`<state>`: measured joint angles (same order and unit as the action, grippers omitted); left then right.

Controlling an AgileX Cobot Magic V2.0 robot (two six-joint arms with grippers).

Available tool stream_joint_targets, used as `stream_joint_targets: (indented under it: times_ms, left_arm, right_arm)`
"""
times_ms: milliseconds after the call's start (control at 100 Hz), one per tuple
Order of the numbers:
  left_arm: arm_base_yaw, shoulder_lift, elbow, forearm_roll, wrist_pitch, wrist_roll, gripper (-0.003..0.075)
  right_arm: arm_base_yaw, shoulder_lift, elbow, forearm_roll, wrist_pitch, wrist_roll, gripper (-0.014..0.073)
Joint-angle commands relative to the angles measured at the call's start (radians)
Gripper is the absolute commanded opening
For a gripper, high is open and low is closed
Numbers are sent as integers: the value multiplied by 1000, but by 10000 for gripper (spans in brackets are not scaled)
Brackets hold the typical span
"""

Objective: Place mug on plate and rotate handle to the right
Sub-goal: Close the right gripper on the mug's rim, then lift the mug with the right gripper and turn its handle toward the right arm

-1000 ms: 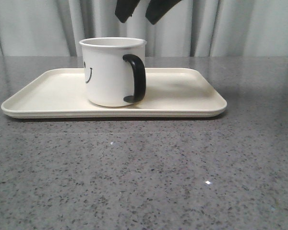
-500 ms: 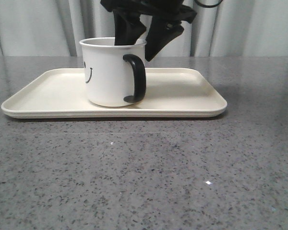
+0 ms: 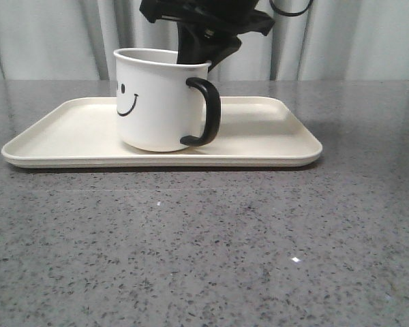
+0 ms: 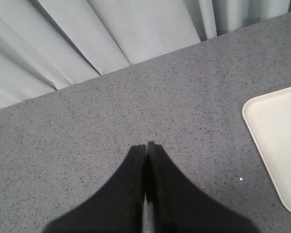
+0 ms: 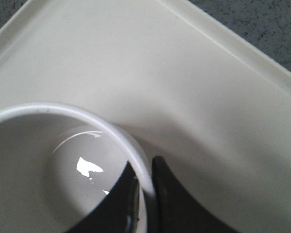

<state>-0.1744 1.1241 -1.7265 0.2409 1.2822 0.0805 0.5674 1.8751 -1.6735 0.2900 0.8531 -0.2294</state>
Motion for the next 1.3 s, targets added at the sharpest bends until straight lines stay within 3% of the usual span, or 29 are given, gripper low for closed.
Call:
stream_joint_targets:
  times_ms: [0, 150, 630, 820, 1290]
  left_arm:
    - [5, -14, -18, 9, -24, -10, -20]
    - [5, -14, -18, 9, -24, -10, -20]
    - [5, -14, -18, 5, -22, -10, -20]
    - [5, -14, -18, 3, -22, -10, -20]
    - [5, -14, -18, 3, -22, -10, -20]
  right_arm:
    - [0, -54, -36, 16, -55, -11, -68]
    - [-1, -71, -67, 14, -33, -32, -67]
    - [-5, -55, -547, 14, 340, -474, -63]
    - [-5, -32, -557, 16, 420, -616, -63]
    - [-5, 103, -558, 41, 482, -689, -63]
